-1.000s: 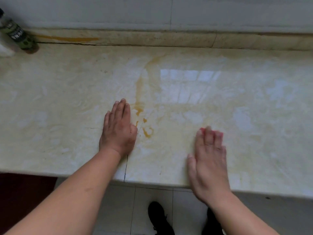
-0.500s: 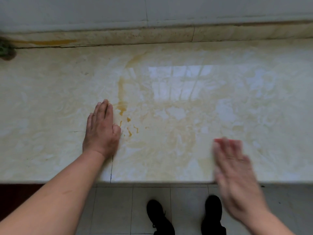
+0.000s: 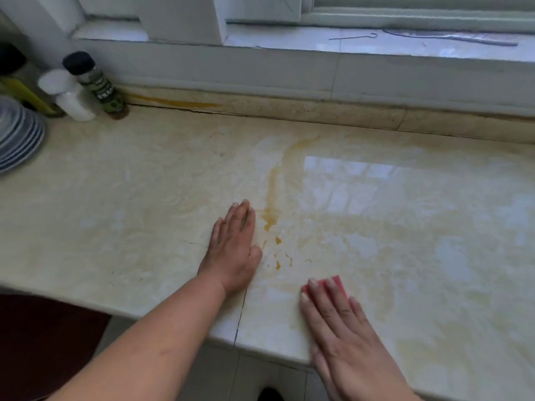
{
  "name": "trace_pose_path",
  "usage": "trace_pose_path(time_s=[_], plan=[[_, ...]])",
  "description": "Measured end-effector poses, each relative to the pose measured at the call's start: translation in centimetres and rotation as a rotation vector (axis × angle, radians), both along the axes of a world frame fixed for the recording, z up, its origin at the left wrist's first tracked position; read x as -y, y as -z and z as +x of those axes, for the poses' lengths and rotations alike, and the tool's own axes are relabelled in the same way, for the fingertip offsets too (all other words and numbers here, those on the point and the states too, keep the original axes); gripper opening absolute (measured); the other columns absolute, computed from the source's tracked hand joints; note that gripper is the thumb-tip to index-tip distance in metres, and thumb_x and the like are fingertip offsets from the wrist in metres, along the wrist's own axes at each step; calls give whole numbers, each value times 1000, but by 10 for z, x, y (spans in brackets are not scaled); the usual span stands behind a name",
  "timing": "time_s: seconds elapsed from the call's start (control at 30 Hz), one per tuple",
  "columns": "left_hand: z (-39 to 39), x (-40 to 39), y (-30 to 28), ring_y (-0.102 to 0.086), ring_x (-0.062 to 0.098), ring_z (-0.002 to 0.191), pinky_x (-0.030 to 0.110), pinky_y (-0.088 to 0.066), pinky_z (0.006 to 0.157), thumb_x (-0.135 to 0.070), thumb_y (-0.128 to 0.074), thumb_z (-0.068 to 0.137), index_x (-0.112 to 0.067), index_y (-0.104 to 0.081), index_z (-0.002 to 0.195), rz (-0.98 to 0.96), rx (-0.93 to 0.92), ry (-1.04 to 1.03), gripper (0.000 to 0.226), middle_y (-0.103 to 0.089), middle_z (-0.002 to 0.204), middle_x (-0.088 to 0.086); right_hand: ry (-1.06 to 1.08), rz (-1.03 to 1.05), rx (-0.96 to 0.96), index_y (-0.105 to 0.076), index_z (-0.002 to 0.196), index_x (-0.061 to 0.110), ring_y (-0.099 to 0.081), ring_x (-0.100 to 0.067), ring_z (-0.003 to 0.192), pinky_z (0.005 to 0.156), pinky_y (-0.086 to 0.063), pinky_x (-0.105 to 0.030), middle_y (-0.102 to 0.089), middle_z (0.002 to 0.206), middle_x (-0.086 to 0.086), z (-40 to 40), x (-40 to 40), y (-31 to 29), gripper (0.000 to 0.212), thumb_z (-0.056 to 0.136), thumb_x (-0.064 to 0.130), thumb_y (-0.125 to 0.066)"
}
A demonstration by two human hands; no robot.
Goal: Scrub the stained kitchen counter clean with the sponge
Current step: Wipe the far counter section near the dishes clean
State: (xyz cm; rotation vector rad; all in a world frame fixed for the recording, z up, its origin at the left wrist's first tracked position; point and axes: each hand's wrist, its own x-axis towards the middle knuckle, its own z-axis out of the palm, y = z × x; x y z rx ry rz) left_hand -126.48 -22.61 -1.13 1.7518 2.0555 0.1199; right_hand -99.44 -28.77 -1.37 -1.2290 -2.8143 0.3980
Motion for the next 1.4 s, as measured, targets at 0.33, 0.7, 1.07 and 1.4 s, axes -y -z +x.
trace_pose_path(time_s=[0.33,0.7,1.07,1.4], plan=[[-45,64,17,35,11,152,40,17,125,-71,-8,89,-29,13,164,26,-150,-123,88,34,166,-12,-88,-106,-13,0,161,27,21,-19,153,121,4,-39,15,168,8,-90,-51,-13,70,101,40,-33],[-44,67,27,-9,23,161,48,-14,120,-64,-45,93,-21,-24,165,164,-234,-110,87,-10,175,-2,154,-101,21,2,161,23,22,-25,153,124,4,-44,18,168,0,-183,-231,-4,67,102,37,-26],[-45,65,32,-32,31,154,53,-29,114,-63,-52,83,-15,-43,157,224,-289,-99,89,-28,170,5,164,-80,19,-19,160,28,4,-18,156,121,-23,-50,-4,169,8,-57,-197,-14,65,97,42,-22],[-47,63,32,-38,32,150,52,-29,113,-63,-54,80,-14,-50,153,272,-304,-87,89,-37,166,7,189,-59,45,-21,158,14,-7,-41,152,121,-20,-54,-14,167,-12,-192,-287,-9,77,90,49,-22]])
